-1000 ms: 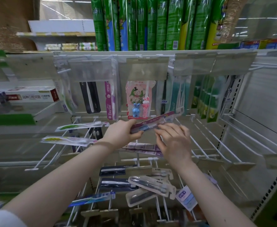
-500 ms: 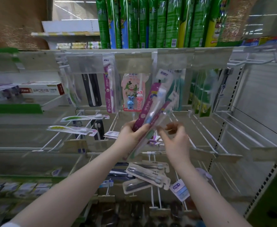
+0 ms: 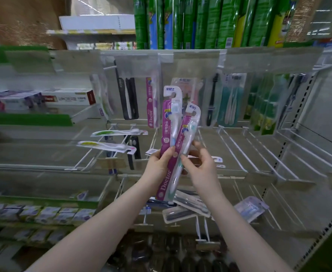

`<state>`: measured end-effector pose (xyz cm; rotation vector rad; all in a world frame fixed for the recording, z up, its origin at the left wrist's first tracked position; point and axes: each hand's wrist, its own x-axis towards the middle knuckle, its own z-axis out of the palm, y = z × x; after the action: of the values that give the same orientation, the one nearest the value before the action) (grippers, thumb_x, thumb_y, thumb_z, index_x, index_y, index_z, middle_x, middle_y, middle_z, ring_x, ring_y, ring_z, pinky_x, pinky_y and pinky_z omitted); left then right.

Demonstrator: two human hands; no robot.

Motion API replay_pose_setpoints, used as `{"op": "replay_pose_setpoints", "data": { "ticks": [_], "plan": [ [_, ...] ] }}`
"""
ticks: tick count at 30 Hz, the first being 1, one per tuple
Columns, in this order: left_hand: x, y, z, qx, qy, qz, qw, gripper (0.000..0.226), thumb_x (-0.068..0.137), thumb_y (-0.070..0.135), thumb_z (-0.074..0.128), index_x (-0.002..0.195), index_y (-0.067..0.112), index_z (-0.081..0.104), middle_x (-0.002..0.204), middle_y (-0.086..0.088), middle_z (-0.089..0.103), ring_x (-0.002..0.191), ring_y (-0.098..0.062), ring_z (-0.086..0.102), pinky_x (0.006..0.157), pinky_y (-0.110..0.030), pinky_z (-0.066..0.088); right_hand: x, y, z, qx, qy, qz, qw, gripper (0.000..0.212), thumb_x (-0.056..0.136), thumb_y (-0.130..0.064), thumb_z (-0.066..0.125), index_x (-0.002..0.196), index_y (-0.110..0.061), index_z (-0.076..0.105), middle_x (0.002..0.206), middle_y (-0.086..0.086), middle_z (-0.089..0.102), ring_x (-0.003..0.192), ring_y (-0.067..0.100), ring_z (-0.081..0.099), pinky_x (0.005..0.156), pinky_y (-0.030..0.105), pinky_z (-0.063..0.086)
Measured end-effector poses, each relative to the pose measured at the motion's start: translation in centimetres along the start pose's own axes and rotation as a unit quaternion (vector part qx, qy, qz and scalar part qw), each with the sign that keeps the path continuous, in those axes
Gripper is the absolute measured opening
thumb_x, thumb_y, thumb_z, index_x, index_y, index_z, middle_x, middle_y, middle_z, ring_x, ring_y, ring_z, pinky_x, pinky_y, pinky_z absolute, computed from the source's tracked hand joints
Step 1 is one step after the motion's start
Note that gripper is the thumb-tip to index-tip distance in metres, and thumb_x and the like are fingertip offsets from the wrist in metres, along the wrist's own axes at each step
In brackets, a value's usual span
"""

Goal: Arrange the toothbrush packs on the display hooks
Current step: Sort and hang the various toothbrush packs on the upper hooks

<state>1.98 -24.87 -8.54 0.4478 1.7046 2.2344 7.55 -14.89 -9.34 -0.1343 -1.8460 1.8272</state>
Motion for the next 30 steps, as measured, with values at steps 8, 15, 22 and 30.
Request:
{"op": "replay_pose_setpoints", "data": {
  "ticks": [8,15,22,30],
  "plan": [
    [0.0,1.3,-5.9,-0.047,0.033,-0.014,0.998,0.020,0.093,0.027,0.054,0.087,0.011,0.065,0.070,-0.004,0.071,0.059,-0.014,0.068,0.055,-0.022,0.056,-0.1,0.6,7.7,0.019,0.002,0.026,0.999,0.043,0.091,-0.019,0.060,0.124,-0.042,0.042,0.094,-0.004,0.065,0.086,0.006,0.066,0.078,0.026,0.055],
    [-0.3,1.6,-9.9,-0.073,0.041,-0.022,0.996,0.023,0.091,0.030,0.058,0.101,0.010,0.063,0.087,-0.010,0.072,0.071,-0.019,0.071,0.060,-0.026,0.057,-1.1,1.3,12.3,0.048,0.039,0.037,0.997,0.028,0.087,-0.019,0.064,0.113,-0.021,0.053,0.098,0.002,0.067,0.087,0.012,0.068,0.074,0.025,0.056],
    [-0.7,0.9,-11.8,-0.077,0.033,-0.033,0.996,0.016,0.090,0.034,0.058,0.091,0.018,0.061,0.078,0.000,0.072,0.068,-0.014,0.070,0.060,-0.024,0.055,-2.9,2.2,14.0,0.029,0.064,0.035,0.997,0.033,0.083,-0.017,0.069,0.110,-0.019,0.052,0.101,-0.005,0.064,0.084,0.002,0.067,0.066,0.016,0.053],
    [1.0,1.8,-11.4,-0.059,0.046,-0.061,0.995,0.021,0.089,0.038,0.060,0.089,0.018,0.059,0.076,-0.002,0.072,0.070,-0.019,0.070,0.063,-0.031,0.055,-1.4,1.7,13.5,0.019,0.124,0.005,0.992,0.014,0.088,-0.018,0.063,0.101,-0.021,0.057,0.096,-0.002,0.067,0.085,0.007,0.068,0.068,0.021,0.056]
  ]
}}
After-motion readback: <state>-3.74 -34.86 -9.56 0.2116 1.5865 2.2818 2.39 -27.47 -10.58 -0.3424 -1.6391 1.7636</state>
